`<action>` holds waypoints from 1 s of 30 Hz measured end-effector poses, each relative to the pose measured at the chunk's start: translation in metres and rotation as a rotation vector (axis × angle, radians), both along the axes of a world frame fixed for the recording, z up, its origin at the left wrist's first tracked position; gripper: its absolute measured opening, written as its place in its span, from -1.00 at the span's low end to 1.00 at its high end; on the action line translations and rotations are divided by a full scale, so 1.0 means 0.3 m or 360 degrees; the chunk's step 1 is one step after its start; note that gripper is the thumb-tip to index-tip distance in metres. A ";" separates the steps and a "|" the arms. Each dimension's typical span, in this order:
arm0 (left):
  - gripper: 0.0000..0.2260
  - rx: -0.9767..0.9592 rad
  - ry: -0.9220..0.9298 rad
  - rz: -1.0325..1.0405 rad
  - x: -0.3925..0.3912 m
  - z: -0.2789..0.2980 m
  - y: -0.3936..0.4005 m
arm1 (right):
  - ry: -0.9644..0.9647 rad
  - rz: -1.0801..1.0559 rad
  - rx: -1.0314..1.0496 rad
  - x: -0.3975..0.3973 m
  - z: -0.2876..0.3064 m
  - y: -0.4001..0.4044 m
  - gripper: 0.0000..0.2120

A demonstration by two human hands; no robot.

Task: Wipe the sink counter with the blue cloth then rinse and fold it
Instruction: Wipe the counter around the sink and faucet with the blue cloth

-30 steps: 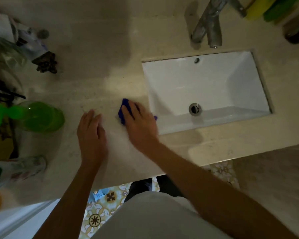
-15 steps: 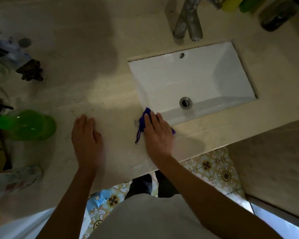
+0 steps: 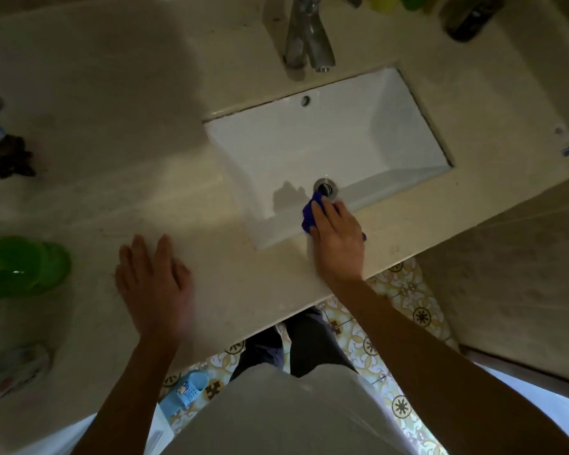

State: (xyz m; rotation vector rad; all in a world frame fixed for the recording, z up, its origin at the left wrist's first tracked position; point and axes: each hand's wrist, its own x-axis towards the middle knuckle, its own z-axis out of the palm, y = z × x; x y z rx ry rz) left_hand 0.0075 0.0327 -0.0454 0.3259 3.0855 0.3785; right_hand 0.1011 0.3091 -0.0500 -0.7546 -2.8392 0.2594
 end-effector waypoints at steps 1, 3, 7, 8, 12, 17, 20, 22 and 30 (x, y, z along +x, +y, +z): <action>-0.62 0.0023 0.0014 -0.0010 0.003 0.003 0.011 | 0.0032 -0.0042 0.0007 -0.018 -0.004 -0.050 -0.56; -0.63 0.0052 0.0051 -0.0078 0.016 -0.001 0.042 | 0.0104 0.0126 -0.0080 -0.021 -0.016 -0.210 -0.54; -0.60 -0.0031 0.0032 -0.0183 0.062 -0.032 0.096 | 0.0233 0.0768 -0.0247 0.078 -0.041 -0.396 -0.58; -0.58 -0.0049 0.0005 -0.0179 0.075 -0.035 0.115 | 0.0210 0.0885 -0.0223 0.109 -0.046 -0.345 -0.58; -0.53 -0.0013 -0.0056 -0.0084 0.132 -0.016 0.221 | 0.0154 0.0733 -0.0054 0.164 -0.067 0.032 -0.56; -0.57 -0.0051 -0.0075 -0.0269 0.205 -0.018 0.418 | -0.0161 0.0034 -0.0078 0.081 0.001 0.315 -0.51; -0.61 -0.0112 -0.0054 -0.0353 0.233 -0.036 0.523 | -0.0141 0.0251 -0.0122 0.062 0.012 0.193 -0.57; -0.60 -0.0190 -0.0079 -0.0413 0.247 -0.050 0.578 | -0.0079 0.0713 -0.0185 0.152 -0.015 0.136 -0.55; -0.54 -0.0294 -0.0186 -0.0148 0.287 -0.029 0.771 | -0.0129 0.0586 0.0023 0.221 -0.054 0.846 -0.59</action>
